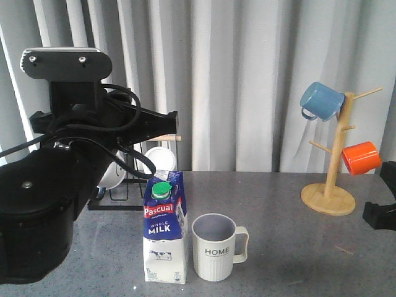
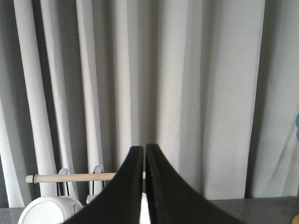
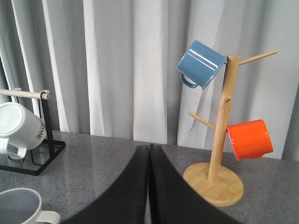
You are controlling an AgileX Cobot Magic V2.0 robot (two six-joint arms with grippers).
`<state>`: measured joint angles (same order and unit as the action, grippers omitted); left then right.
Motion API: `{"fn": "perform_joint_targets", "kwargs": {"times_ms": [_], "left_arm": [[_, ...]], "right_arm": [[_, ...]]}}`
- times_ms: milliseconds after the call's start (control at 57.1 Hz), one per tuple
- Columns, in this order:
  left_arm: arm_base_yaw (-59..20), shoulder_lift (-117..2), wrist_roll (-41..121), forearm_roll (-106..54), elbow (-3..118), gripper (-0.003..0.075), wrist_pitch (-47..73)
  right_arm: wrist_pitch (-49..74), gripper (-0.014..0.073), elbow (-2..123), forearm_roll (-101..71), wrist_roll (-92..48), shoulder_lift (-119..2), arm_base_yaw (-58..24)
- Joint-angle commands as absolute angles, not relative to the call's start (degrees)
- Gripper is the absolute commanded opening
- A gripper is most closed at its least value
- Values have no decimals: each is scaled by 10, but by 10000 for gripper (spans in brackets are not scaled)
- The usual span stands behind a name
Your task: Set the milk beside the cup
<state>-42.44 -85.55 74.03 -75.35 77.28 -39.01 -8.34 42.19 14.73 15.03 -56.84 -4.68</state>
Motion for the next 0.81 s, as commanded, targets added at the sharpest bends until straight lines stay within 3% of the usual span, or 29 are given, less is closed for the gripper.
{"fn": "perform_joint_targets", "kwargs": {"times_ms": [0, 175, 333, 596, 788], "left_arm": [[-428, -831, 739, -724, 791, -7, -393], [-437, -825, 720, -732, 791, -7, -360], [-466, -839, 580, -704, 791, -7, -347], [-470, -832, 159, -250, 691, -7, -303], [-413, -754, 20, -169, 567, -6, -191]], "right_arm": [[-124, -8, 438, 152, 149, -560, -44], [-124, -8, 438, 152, 149, -560, -44], [-122, -8, 438, 152, 149, -560, -44], [-123, -8, 438, 152, 149, -560, -44], [-123, -8, 438, 152, 149, -560, -44]]}}
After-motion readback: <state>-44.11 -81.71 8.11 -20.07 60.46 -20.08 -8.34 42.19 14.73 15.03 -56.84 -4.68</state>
